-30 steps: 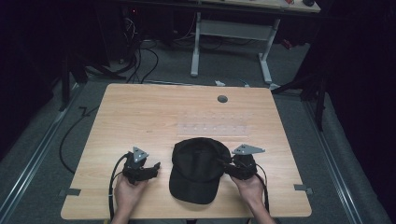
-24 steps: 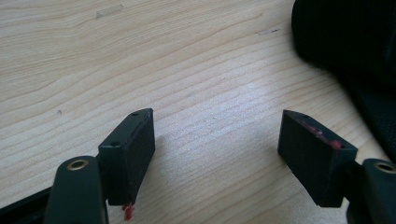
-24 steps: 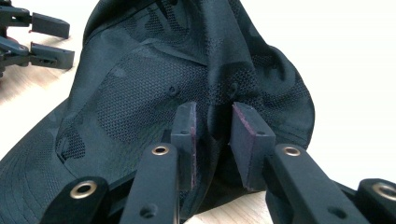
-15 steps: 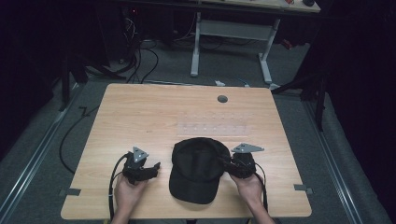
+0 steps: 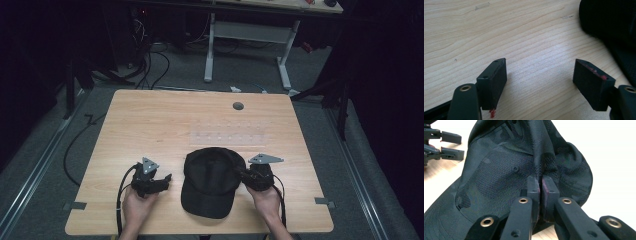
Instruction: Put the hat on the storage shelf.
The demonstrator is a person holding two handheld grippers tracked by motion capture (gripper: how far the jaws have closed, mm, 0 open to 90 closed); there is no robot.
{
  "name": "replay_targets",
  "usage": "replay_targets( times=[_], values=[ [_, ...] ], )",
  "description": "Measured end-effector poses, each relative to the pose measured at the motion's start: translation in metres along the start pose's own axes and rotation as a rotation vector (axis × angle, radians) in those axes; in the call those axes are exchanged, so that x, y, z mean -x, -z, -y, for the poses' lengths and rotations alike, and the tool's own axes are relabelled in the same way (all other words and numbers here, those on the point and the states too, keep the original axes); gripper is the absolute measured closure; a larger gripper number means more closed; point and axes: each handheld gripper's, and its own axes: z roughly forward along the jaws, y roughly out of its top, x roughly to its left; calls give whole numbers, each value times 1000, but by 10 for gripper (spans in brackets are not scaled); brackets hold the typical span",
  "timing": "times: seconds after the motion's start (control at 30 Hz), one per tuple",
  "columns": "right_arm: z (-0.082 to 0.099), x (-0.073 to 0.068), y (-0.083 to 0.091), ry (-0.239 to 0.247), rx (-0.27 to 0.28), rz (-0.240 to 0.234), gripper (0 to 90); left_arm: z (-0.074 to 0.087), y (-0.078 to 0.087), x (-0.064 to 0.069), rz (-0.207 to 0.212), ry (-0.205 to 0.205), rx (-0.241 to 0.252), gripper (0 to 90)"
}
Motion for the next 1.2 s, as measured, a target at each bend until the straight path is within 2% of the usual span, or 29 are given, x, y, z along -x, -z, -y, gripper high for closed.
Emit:
replay_targets(
  times=[0.4,0.93,1.2],
  values=[
    [-1,-1,5,-10,24,-28,877,0,0,0,0,1,0,273],
    [-16,-4,24,29,101,-87,882,0,0,0,1,1,0,271],
    [-26,-4,38,60,141,-96,882,0,0,0,0,0,-1,269]
  ],
)
